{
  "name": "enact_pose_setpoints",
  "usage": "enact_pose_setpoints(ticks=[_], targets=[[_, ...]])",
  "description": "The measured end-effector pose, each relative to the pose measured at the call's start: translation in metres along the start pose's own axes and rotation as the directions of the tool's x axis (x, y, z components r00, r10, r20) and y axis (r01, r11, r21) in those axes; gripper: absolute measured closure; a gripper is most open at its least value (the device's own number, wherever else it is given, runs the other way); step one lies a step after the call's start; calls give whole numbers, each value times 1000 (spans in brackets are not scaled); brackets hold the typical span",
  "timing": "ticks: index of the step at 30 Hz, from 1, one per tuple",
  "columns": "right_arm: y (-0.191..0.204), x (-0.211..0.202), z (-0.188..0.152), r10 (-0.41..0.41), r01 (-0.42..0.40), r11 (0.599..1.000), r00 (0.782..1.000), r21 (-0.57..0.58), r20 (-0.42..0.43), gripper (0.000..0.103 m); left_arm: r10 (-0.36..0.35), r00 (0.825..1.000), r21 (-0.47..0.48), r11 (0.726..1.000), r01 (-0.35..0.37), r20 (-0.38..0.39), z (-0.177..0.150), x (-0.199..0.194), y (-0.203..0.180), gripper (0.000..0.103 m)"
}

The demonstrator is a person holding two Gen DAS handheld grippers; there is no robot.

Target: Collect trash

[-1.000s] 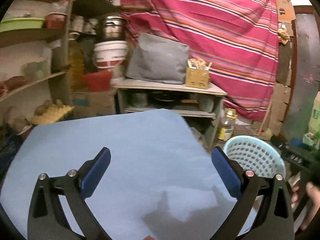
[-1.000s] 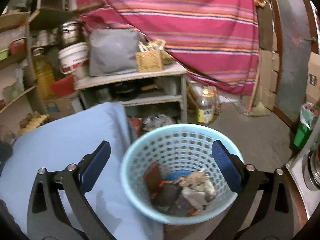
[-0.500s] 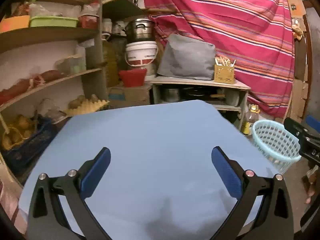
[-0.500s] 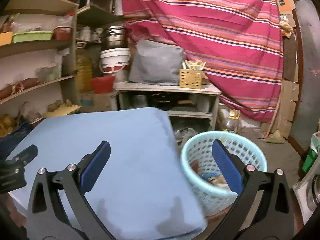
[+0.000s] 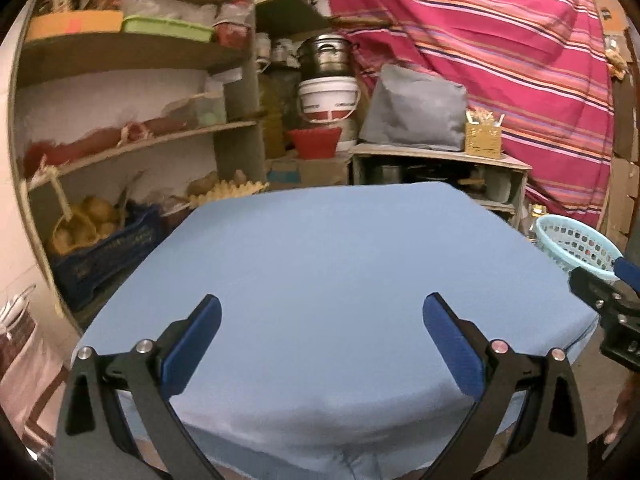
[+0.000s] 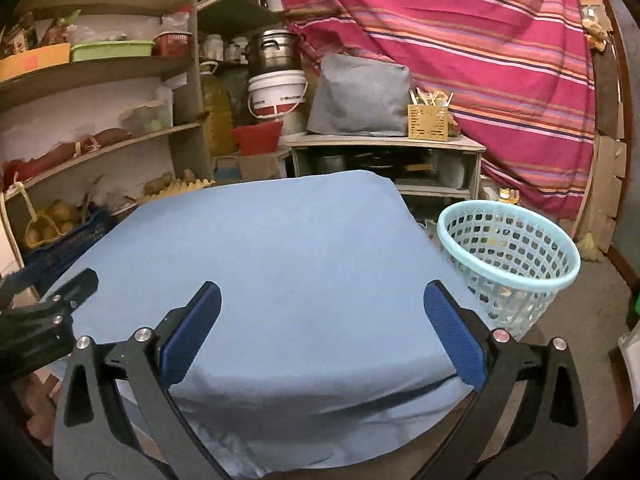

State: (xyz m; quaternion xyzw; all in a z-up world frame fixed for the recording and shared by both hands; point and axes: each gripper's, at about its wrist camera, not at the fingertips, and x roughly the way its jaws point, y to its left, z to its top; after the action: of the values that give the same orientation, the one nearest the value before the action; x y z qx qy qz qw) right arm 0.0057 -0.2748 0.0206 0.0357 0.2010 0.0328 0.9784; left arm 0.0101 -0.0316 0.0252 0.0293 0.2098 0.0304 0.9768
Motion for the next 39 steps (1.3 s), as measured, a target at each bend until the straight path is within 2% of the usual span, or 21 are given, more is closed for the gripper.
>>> enact_pose_setpoints(ticks=[3,11,14,29,39], targets=[[7,-7,-7,-11,11,1000,1000,-9,16,4,10,1000,-19,1000,-10,-10,-7,-5,8,4],[25,-11,-23,-33,34,999,999,-41,7,4,69,997,16,997,-70,46,-26,-22,5,4],[32,-12,-28,-41,42,997,999,-60,18,4,63,996,38,997,-65,55,-27,-22,2,5],[35,-8,-33,-45,48,997,998,-60,46,4,26,998,24,999,-27,58,-27,-14,3,5],[38,-9,-32,-49,54,996,997,-69,67,4,26,997,24,999,-28,72,-30,-14,0,5]])
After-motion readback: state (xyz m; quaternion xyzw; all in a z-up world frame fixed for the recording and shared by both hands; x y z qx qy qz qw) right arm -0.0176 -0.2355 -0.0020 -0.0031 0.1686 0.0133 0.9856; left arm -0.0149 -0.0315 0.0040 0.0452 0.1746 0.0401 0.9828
